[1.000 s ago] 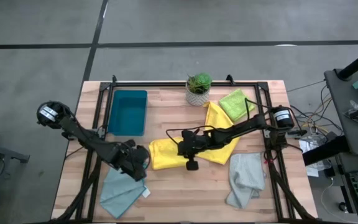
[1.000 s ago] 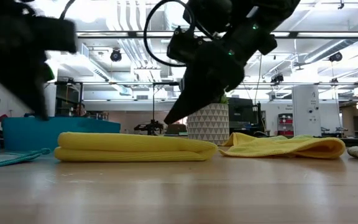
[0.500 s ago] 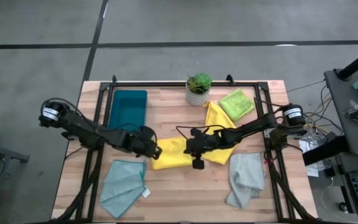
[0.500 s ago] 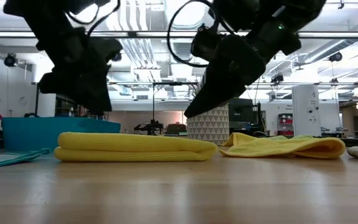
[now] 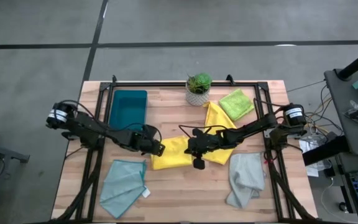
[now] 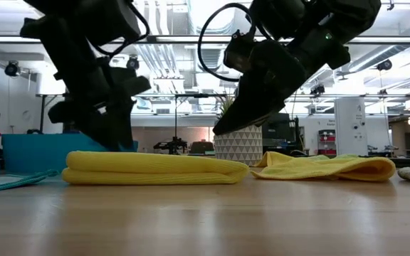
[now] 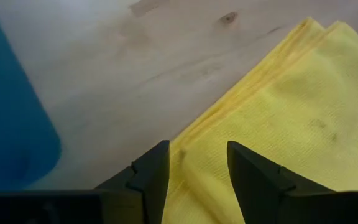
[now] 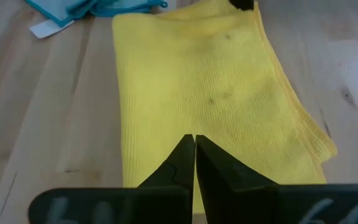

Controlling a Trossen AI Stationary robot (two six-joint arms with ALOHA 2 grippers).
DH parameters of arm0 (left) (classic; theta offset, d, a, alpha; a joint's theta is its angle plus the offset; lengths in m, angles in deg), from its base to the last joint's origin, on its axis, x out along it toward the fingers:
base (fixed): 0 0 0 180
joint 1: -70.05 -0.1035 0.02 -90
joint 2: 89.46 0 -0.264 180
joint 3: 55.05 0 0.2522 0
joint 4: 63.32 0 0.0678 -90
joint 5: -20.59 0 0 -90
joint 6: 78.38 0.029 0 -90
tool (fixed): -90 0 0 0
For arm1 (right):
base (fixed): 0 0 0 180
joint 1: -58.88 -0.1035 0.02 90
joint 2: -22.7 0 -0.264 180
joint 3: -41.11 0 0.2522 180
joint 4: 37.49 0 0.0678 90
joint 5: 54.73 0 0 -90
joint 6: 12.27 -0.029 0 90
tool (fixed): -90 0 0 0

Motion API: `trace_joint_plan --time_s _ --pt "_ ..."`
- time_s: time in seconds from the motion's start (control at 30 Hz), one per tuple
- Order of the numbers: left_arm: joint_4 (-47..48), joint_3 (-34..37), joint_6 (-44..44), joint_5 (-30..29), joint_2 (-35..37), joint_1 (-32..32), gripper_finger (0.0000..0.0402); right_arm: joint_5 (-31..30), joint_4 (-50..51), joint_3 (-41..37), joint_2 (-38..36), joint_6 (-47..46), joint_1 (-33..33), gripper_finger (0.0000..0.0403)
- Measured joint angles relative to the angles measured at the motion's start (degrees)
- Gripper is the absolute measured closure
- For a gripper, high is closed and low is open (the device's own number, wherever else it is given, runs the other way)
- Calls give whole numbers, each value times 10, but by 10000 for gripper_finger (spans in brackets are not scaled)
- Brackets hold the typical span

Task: Fold microfiber towels
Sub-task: Fold the left yellow towel

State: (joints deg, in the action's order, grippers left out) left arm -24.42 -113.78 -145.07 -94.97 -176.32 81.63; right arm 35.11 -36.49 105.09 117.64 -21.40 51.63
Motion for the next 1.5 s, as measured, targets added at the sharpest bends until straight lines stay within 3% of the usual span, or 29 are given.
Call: trace_joint_plan --time_s 0.23,0.53,0.73,1.0,1.5 --pt "-8 0 29 2 -18 0 282 0 0 -2 0 0 0 394" --pt "-8 0 63 2 -17 0 395 0 0 -2 0 1 0 394" --pt "7 -19 101 2 12 0 401 0 0 -2 0 1 0 394" --pt "111 -40 101 27 54 0 401 -1 -1 -2 0 1 0 394" --pt "113 -32 100 28 -22 0 401 -2 -26 -2 0 1 0 394"
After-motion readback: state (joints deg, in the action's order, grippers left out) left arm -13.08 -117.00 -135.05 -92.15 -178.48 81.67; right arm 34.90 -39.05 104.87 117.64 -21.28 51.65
